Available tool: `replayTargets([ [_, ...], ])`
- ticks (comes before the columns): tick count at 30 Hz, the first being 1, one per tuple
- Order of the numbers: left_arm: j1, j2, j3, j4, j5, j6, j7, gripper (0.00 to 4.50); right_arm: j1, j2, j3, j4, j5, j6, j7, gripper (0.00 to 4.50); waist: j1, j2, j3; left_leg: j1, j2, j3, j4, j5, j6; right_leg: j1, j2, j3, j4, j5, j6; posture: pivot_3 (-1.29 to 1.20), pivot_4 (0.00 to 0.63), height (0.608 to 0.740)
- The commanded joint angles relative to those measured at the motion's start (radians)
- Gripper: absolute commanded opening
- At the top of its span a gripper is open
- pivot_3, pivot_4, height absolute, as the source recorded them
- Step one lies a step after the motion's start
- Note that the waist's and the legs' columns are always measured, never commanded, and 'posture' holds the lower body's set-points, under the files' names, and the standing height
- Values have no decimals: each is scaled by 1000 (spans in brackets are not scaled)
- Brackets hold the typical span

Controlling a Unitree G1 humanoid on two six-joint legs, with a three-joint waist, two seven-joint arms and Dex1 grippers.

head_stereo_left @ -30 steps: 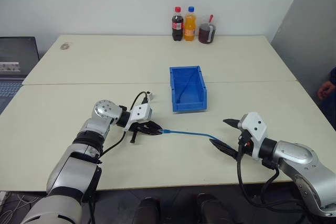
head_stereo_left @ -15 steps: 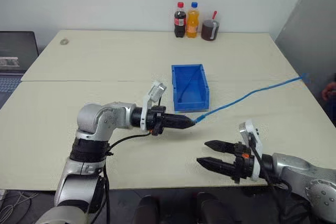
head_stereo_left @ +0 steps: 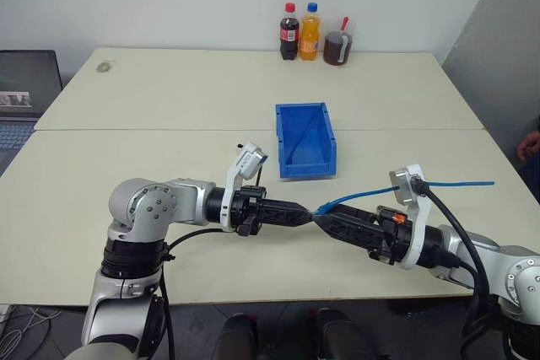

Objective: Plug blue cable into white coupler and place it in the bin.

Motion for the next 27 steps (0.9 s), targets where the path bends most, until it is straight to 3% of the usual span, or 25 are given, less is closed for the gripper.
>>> replayTargets([
  [1, 4, 6, 5, -23, -42, -11, 13, 227, -9, -26, 20, -20, 31, -35, -6, 4500, 1, 0, 0, 0, 0, 0, 0, 0, 0, 0, 0, 0, 0, 0, 0, 0, 150, 740],
  [5, 17, 10, -3, -28, -57, -17, 24, 227, -8, -45, 30, -20, 41, -54, -2, 4022, 2, 0, 0, 0, 0, 0, 0, 0, 0, 0, 0, 0, -1, 0, 0, 0, 150, 740],
  [21, 26, 16, -25, -36, -69, -71, 43, 227, -25, -89, 49, -4, 11, -81, 25, 252, 4, 0, 0, 0, 0, 0, 0, 0, 0, 0, 0, 0, -1, 0, 0, 0, 150, 740],
  [24, 26, 17, -30, -36, -64, -92, 46, 227, -30, -94, 54, 1, 12, -84, 30, 122, 5, 0, 0, 0, 0, 0, 0, 0, 0, 0, 0, 0, -1, 0, 0, 0, 150, 740],
  [26, 30, 24, -33, -38, -63, -104, 38, 927, -34, -97, 59, 2, 5, -84, 32, 122, 5, 0, 0, 0, 0, 0, 0, 0, 0, 0, 0, 0, -1, 0, 0, 0, 150, 740],
  [27, 31, 28, -35, -39, -65, -108, 33, 1047, -36, -97, 62, 4, -1, -84, 32, 122, 5, 0, 0, 0, 0, 0, 0, 0, 0, 0, 0, 0, -1, 0, 0, 0, 150, 740],
])
